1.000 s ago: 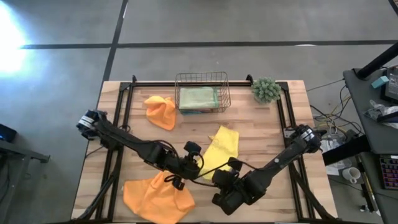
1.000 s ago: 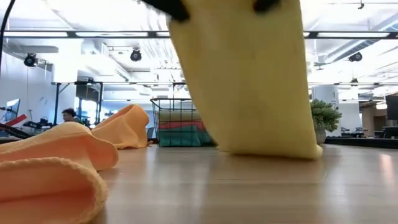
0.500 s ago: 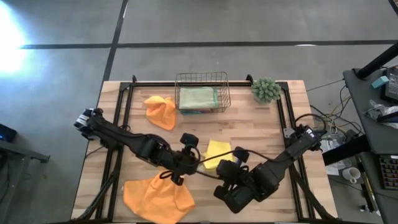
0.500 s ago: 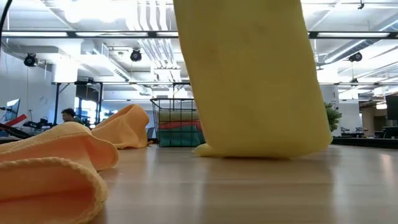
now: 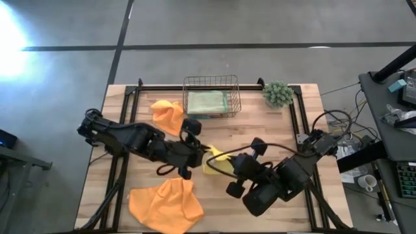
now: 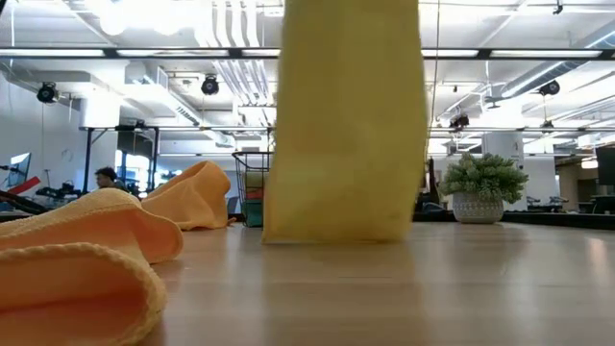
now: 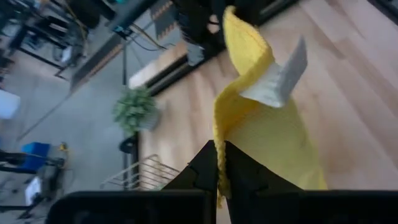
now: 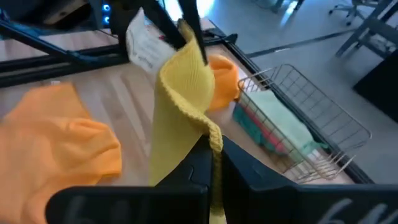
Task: Fold microfiber towels
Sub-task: Fold the yellow microfiber cloth
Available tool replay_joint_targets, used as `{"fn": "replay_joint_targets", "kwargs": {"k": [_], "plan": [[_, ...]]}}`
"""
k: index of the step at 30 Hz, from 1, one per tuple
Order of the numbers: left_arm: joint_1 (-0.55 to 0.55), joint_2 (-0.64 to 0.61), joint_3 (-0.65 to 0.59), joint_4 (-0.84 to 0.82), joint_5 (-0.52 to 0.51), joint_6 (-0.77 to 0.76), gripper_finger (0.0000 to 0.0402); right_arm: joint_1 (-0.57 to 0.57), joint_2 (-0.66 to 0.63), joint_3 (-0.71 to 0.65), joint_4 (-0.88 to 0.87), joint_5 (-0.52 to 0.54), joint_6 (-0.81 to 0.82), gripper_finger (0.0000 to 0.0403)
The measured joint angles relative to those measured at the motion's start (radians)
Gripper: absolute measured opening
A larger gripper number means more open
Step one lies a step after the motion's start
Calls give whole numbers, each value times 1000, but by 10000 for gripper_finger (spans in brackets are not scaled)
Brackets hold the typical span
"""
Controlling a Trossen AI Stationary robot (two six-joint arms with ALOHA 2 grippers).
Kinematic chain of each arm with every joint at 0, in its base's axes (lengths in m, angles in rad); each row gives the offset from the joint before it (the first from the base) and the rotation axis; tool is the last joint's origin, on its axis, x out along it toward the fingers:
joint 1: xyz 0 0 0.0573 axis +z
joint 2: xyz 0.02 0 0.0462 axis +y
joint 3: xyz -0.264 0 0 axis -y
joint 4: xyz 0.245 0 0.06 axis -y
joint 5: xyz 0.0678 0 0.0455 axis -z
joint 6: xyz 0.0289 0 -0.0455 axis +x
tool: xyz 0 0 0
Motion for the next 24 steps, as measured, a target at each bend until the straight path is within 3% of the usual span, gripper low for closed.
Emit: {"fn": "replay_joint_targets", "kwargs": {"k": [16, 24], "plan": [[77, 0, 108, -44, -66, 92, 0, -91, -84, -2, 25, 99, -231, 8], [214, 8, 106, -47, -69, 165, 0, -212, -124, -2, 8, 134, -380, 8]]}}
